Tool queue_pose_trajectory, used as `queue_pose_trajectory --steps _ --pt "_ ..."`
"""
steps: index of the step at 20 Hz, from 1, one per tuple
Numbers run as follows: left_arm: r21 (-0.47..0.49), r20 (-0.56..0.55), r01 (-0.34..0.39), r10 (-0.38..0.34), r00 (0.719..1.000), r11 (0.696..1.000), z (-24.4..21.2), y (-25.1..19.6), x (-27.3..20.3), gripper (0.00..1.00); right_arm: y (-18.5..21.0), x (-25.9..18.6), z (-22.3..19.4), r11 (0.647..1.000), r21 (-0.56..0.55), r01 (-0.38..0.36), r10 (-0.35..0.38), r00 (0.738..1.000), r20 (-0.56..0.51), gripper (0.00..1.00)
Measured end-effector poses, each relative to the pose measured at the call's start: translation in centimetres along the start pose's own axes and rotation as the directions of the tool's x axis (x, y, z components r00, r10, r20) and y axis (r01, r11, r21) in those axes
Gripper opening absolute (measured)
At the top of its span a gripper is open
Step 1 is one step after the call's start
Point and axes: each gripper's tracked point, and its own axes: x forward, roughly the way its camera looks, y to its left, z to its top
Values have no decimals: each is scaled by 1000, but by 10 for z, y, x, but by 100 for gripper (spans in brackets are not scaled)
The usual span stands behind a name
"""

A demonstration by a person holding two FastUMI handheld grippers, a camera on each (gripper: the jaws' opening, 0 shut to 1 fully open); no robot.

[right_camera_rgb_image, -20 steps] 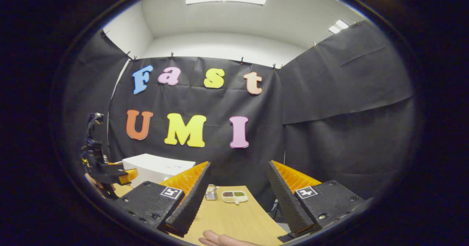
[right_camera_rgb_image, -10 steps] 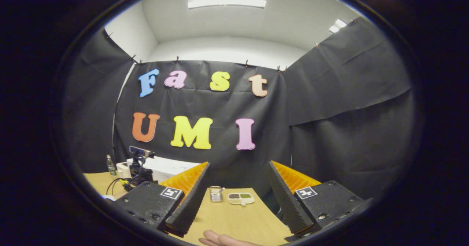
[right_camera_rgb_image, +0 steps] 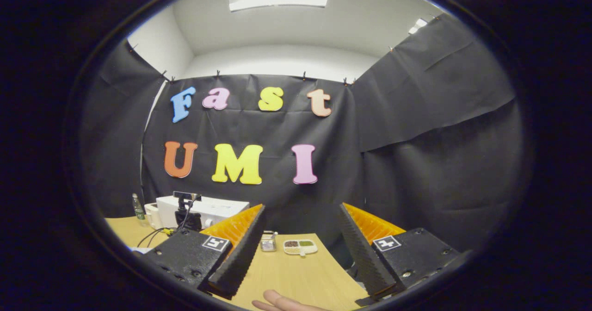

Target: Open the microwave oven with the left hand, put the food in, and close the microwave oven.

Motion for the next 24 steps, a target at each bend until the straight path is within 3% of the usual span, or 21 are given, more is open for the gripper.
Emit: queue_pose_trajectory --steps 3,4,6,8,9,10,11,12,13,14,15,16,18,19,20,21,22,24 --pt "92 65 -60 54 996 994 10 6 6 58 -6 1 -3 1000 -10 3 -3 1000 -5 98" --pt "120 66 -82 75 995 989 9 10 6 53 -8 1 -4 1000 -11 5 -5 1000 -10 98" --pt "69 63 -59 54 997 996 7 7 7 36 -9 -1 -7 1000 -13 7 -8 1000 -18 98" --pt "66 56 -54 51 997 996 5 6 8 25 -8 -2 -10 1000 -15 7 -7 1000 -29 98" --pt "85 46 -58 54 998 995 4 7 7 16 -8 -2 -11 1000 -14 6 -7 999 -36 98" --pt "101 20 -58 56 998 993 -2 8 6 0 -6 -3 -11 1000 -18 5 -5 999 -40 98" --pt "102 23 -51 49 999 993 0 9 4 10 -5 -2 -9 1000 -23 6 -7 999 -40 91" --pt "83 11 -38 37 999 996 -1 8 1 10 -5 -3 -8 1000 -29 9 -10 999 -41 90" --pt "60 2 -26 26 1000 998 -2 6 1 4 -4 -3 -6 999 -30 12 -13 999 -41 90" --pt "57 -2 -19 19 1000 998 -2 7 3 4 -3 -5 -5 999 -32 13 -14 999 -39 98" --pt "63 -9 -17 18 1000 998 -4 7 3 4 -1 -6 -5 999 -32 11 -12 999 -40 98" --pt "71 -9 -16 17 1000 997 -3 7 1 4 1 -7 -4 999 -32 8 -10 999 -41 90" --pt "50 9 -25 24 1000 998 -1 7 -11 4 2 -8 -3 999 -38 7 -9 999 -41 90" --pt "58 3 -26 26 1000 998 -7 8 -21 3 3 -7 -1 999 -40 5 -6 999 -38 98" --pt "67 22 -22 21 1000 998 -6 8 -29 3 5 -6 3 999 -43 7 -9 999 -34 90" --pt "56 29 -17 15 999 998 -7 10 -37 4 7 -5 3 999 -47 11 -13 999 -36 90" --pt "34 14 -5 5 1000 999 -11 10 -48 3 12 -5 4 999 -50 9 -11 999 -40 98" --pt "39 9 17 -18 1000 999 -14 14 -68 4 26 -7 6 999 -47 -6 3 999 -51 98"
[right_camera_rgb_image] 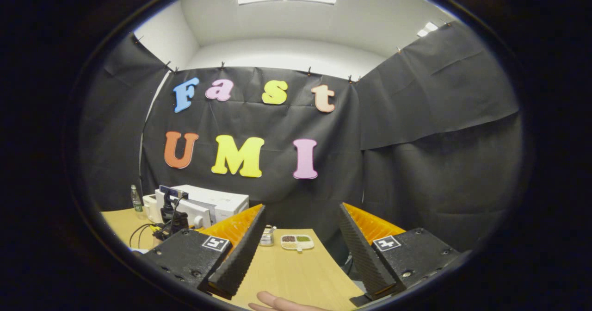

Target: Open the microwave oven with the left hand, put the food in, and close the microwave oven.

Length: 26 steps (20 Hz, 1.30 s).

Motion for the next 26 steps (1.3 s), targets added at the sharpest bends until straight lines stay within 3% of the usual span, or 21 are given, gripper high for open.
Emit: queue_pose_trajectory --steps 1,2,3,12,14,19,21,22,24,26 --pt "9 8 11 -11 1000 1000 0 2 -11 4 6 -2 0 1000 -2 -6 6 1000 -3 91" --pt "9 9 15 -15 1000 1000 -2 6 -21 3 11 -4 3 1000 -7 -7 7 1000 0 90" --pt "8 7 21 -21 1000 1000 -4 9 -33 4 14 -7 5 1000 -11 0 0 1000 7 98" --pt "19 13 39 -39 999 999 -17 70 -132 4 74 -16 0 999 1 -52 52 999 3 98" --pt "19 13 32 -32 999 999 -18 93 -157 9 88 -13 -7 998 -10 -67 66 998 -19 98" --pt "9 10 -21 21 1000 1000 -21 164 -205 9 120 -4 -27 994 -38 -99 96 993 -72 98" --pt "14 21 -71 71 997 997 -21 199 -221 8 132 -1 -33 992 -39 -117 113 989 -93 98" --pt "14 26 -102 102 994 995 -20 218 -228 8 139 1 -35 991 -41 -127 122 988 -98 91" --pt "-2 15 -159 159 987 987 -25 255 -238 8 150 6 -40 988 -44 -146 140 985 -103 92" --pt "-43 -4 -123 123 992 991 -26 264 -249 8 162 10 -47 984 -40 -173 167 979 -118 96"
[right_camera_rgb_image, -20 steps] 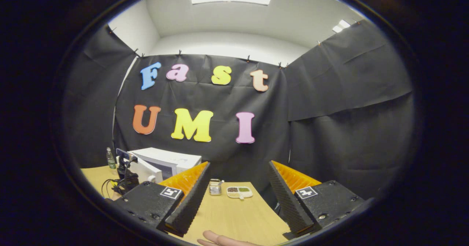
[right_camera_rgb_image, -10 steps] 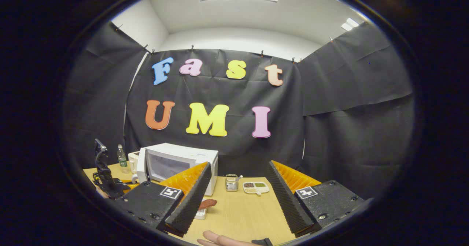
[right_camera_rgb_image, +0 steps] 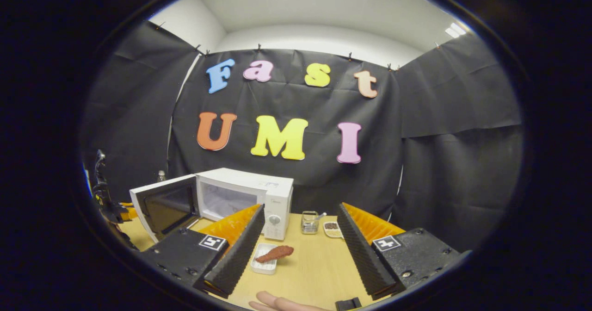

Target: Open the microwave oven with the left hand, put the food in, and close the microwave oven.

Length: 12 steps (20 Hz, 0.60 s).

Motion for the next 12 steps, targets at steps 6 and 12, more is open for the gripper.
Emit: queue_pose_trajectory --steps 6,12 --pt "-43 62 -66 69 996 997 24 49 -38 27 -1 14 -23 1000 10 -17 17 999 -44 100" --pt "-20 153 -223 224 963 975 73 59 -100 92 -6 48 -61 998 22 -64 67 981 -180 100"
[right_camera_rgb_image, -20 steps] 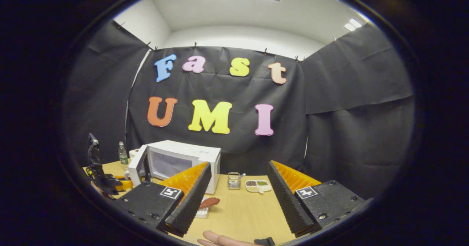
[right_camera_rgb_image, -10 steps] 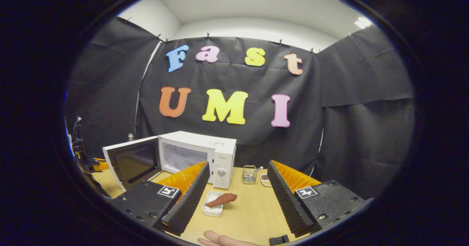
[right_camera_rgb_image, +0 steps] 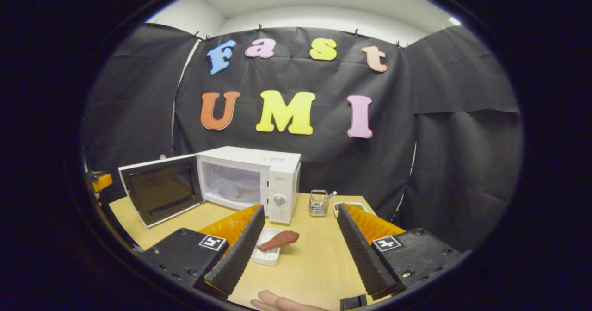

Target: Open the microwave oven with the left hand, put the food in, and close the microwave oven.

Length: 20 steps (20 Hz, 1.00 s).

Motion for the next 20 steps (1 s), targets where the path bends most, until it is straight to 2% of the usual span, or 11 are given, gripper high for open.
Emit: queue_pose_trajectory --steps 1,2,6,10,12,13,15,17,18,19,20 --pt "6 18 -5 5 1000 1000 11 -6 -10 81 -1 10 -8 1000 -4 -13 12 999 -37 100" --pt "5 29 -9 8 1000 1000 21 -14 -19 92 0 20 -16 999 -6 -36 35 996 -79 100" --pt "-17 93 -8 10 996 1000 55 -38 -56 92 3 53 -38 990 -12 -140 134 968 -213 94" --pt "-64 81 -9 14 997 998 63 -55 -85 92 -4 92 -58 981 40 -190 192 927 -323 100" --pt "-70 96 -14 21 995 997 71 -63 -95 92 1 107 -74 969 99 -224 245 886 -393 99" --pt "-69 98 -7 14 995 998 73 -70 -98 92 2 115 -82 964 137 -228 265 866 -424 92" --pt "-54 95 13 -8 995 998 75 -84 -104 92 10 126 -96 938 241 -250 338 814 -472 99" --pt "-26 86 27 -25 996 999 74 -96 -105 92 13 139 -110 910 328 -254 395 772 -497 85" --pt "-11 83 32 -31 996 999 75 -102 -106 92 12 147 -117 898 362 -252 417 754 -507 94" --pt "3 82 41 -41 996 999 75 -107 -107 92 12 154 -123 884 403 -239 434 741 -513 82" --pt "15 79 54 -55 995 998 74 -113 -108 93 12 162 -130 866 444 -231 458 722 -518 81"
